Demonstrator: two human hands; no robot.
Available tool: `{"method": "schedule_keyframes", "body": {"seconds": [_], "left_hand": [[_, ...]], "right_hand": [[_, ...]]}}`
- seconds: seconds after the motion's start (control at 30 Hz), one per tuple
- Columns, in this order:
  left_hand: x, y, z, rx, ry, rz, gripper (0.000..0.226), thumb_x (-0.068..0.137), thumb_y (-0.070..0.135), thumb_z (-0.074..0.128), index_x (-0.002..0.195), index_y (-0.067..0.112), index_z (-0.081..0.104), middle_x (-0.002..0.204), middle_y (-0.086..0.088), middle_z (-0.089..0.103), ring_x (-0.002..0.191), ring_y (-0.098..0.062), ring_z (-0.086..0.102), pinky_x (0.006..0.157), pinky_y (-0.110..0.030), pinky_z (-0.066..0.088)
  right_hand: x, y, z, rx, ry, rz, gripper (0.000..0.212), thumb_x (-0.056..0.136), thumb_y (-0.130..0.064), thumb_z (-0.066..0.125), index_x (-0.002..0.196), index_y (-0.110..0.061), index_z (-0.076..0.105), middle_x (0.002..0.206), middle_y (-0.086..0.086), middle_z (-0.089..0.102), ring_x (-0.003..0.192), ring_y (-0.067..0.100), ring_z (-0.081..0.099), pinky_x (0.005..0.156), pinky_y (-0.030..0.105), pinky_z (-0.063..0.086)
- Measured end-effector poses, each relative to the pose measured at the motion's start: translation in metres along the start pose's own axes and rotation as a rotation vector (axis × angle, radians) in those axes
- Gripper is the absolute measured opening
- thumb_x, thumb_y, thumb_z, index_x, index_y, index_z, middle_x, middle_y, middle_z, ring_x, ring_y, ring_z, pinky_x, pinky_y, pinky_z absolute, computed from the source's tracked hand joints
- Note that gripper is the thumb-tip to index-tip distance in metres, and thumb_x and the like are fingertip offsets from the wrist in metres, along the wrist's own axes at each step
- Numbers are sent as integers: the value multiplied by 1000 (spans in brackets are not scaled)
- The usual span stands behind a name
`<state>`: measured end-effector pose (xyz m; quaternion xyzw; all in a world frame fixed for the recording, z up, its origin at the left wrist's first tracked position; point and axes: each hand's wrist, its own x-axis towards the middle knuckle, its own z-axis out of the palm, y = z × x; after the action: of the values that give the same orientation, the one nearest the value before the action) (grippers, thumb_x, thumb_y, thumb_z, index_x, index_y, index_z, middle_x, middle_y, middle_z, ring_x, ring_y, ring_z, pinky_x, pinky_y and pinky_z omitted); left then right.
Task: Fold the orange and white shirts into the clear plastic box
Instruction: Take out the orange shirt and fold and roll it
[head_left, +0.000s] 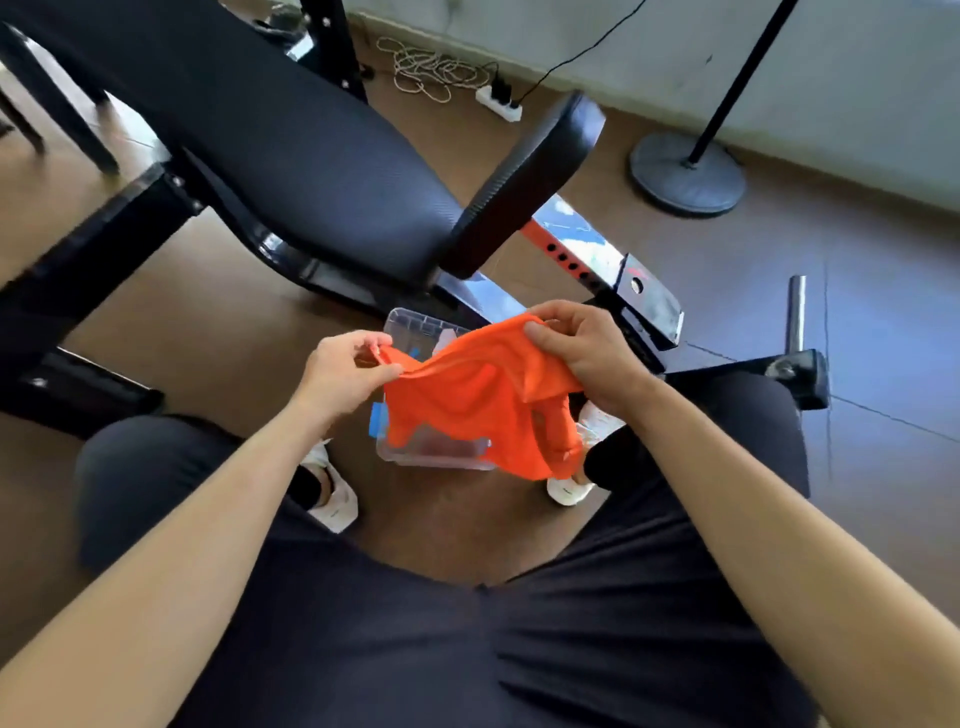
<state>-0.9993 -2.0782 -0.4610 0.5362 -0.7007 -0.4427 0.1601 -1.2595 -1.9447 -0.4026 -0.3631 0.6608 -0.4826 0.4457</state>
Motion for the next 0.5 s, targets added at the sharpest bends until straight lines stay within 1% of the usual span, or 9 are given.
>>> {"method": "schedule_keyframes", "body": {"seconds": [0.03, 0.07, 0.17, 0.23, 0.3, 0.33, 0.37, 0.43, 0.5], "left_hand": [[-1, 2, -4, 41, -33, 40, 45, 68, 22, 89, 110, 23, 75, 95, -2, 76, 86, -14, 70, 91, -33, 56], [-2, 4, -7, 106, -29, 78, 42, 69, 20, 89, 109, 22, 75, 94, -1, 77, 86, -14, 70, 90, -32, 55], [-3, 2, -16, 275, 74, 146, 21, 73, 37, 85, 89, 25, 78, 84, 0, 77, 82, -21, 70, 82, -38, 56], [-3, 0, -20, 303, 90, 151, 19, 80, 43, 80, 82, 24, 76, 84, -3, 72, 86, -25, 67, 82, -40, 53], [-2, 0, -20, 254, 75, 222, 21, 83, 44, 78, 80, 23, 73, 91, -5, 67, 91, -25, 62, 85, -42, 51], [-4, 2, -19, 175, 58, 253, 22, 84, 46, 76, 79, 25, 70, 92, -3, 67, 91, -22, 61, 85, -43, 52], [-8, 8, -18, 77, 36, 271, 25, 84, 51, 71, 79, 27, 66, 87, 0, 67, 84, -15, 61, 81, -42, 52], [-19, 20, -12, -77, 25, 315, 32, 81, 60, 63, 81, 29, 58, 73, 9, 58, 66, -1, 51, 69, -29, 46], [-34, 35, -5, -132, 15, 409, 34, 79, 55, 73, 94, 29, 57, 76, 15, 58, 68, 1, 51, 70, -19, 41]], "right_hand": [[3, -2, 1, 31, 7, 19, 13, 95, -10, 67, 105, -4, 71, 84, 10, 71, 71, 19, 64, 65, 29, 55], [7, -4, 2, 67, 24, 42, 17, 95, -9, 66, 110, -3, 70, 86, 12, 70, 73, 20, 64, 68, 32, 55], [15, -10, 2, 128, 74, 81, 21, 96, -5, 62, 115, -9, 69, 84, 7, 69, 72, 17, 64, 73, 33, 57], [16, -10, 3, 145, 88, 107, 20, 96, -4, 61, 113, -11, 69, 83, 6, 69, 73, 17, 65, 76, 36, 56], [14, -9, 8, 153, 84, 124, 20, 96, -5, 61, 114, -9, 69, 85, 6, 69, 78, 20, 66, 81, 41, 56], [12, -9, 12, 158, 80, 126, 21, 95, -6, 62, 116, -7, 68, 87, 7, 69, 81, 22, 66, 83, 43, 56], [11, -9, 15, 167, 81, 131, 23, 95, -7, 63, 117, -6, 68, 89, 8, 70, 82, 23, 67, 84, 44, 56], [9, -11, 24, 197, 88, 158, 24, 95, -7, 63, 119, -4, 66, 90, 9, 69, 80, 22, 66, 83, 45, 57], [8, -13, 35, 233, 78, 182, 20, 96, -6, 61, 115, -5, 66, 92, 12, 68, 79, 23, 66, 80, 44, 58]]}}
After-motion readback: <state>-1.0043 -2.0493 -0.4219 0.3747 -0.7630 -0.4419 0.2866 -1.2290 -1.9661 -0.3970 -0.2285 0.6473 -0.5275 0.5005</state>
